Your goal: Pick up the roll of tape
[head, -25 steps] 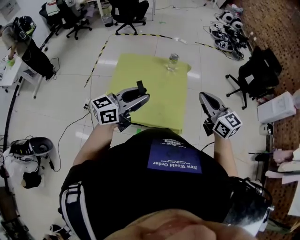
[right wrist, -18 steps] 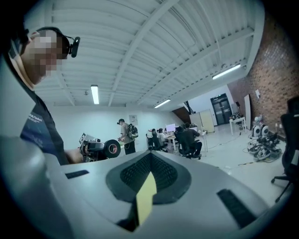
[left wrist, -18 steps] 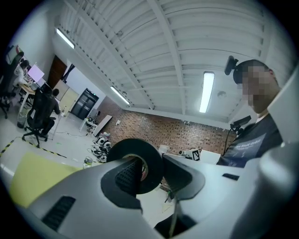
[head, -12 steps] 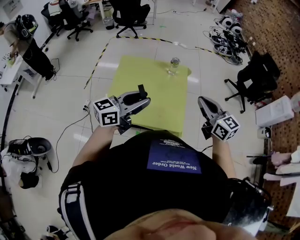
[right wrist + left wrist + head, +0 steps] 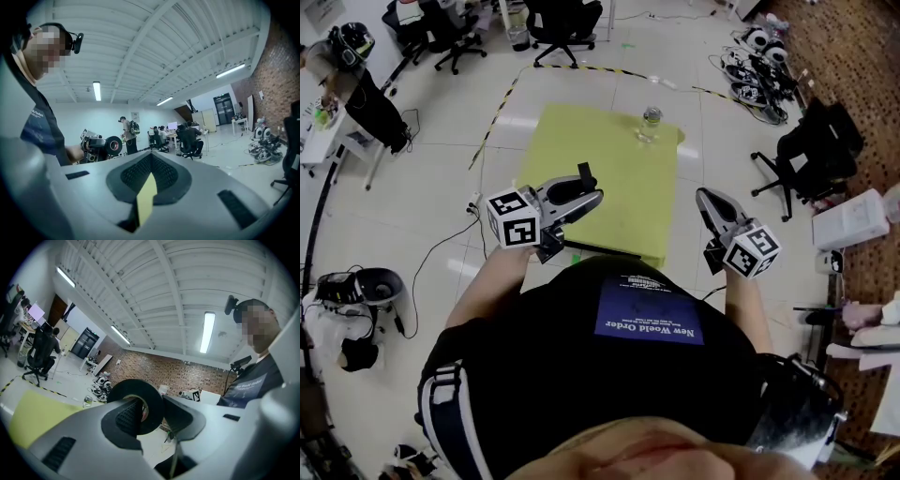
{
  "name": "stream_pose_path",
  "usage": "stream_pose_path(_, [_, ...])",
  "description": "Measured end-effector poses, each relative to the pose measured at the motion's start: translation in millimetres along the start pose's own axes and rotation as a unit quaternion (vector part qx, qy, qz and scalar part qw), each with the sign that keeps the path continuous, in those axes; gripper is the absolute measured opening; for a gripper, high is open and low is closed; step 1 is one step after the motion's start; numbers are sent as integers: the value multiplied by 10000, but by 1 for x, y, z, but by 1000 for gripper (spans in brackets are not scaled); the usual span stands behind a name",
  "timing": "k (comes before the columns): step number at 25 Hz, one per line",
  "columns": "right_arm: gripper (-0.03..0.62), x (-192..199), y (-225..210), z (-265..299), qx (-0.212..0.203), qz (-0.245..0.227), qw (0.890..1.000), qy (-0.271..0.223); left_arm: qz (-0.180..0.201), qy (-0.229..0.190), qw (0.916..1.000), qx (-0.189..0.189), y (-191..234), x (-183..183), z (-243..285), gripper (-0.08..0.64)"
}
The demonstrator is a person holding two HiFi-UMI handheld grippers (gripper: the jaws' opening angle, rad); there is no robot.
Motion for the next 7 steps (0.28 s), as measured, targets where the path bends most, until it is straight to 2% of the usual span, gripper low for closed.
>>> stream_pose_path(7, [-15,3,-7,2,7,-1,10000,28,4,14,10000,53,3,1,10,143])
Point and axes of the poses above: the fingertips, and each gripper's own axes: z forward along the fingers, y to its left, x out of its underside, the point moved 7 cm from there along -z, backward along the fingers, and after that the axes turned 14 degrees about -z, right-handed, at the moved point
